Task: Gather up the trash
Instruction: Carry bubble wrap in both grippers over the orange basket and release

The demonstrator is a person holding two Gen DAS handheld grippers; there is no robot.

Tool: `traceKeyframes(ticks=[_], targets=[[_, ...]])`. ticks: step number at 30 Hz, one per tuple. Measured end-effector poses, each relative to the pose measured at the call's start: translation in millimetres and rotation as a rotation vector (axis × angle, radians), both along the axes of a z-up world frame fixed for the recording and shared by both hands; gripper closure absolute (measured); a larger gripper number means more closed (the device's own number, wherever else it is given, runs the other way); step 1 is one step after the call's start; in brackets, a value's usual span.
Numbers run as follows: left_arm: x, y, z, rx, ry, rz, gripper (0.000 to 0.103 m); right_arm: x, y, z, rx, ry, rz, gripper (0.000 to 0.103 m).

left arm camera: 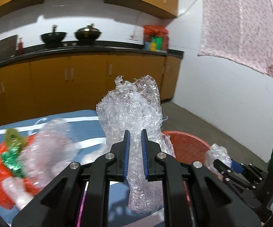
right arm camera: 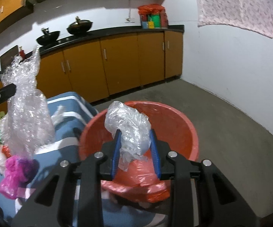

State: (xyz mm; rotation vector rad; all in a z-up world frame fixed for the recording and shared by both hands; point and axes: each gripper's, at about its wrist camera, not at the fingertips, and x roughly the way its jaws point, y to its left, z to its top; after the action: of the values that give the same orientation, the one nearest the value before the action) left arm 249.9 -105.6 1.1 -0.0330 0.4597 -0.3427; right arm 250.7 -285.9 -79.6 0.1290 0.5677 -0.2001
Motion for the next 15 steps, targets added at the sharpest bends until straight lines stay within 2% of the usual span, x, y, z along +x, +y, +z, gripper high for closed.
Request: traceKeyframes(ticks=[6, 15], targets=[[20, -41, -15, 0.023, 0.014, -0.070, 0.091, 15, -24, -8, 0.013, 0.005, -0.034, 0.073], [38, -72, -37, 0.064, 0.050, -0.128, 0.091, 35, -53, -20, 0.058, 0.007, -0.066, 0.073]])
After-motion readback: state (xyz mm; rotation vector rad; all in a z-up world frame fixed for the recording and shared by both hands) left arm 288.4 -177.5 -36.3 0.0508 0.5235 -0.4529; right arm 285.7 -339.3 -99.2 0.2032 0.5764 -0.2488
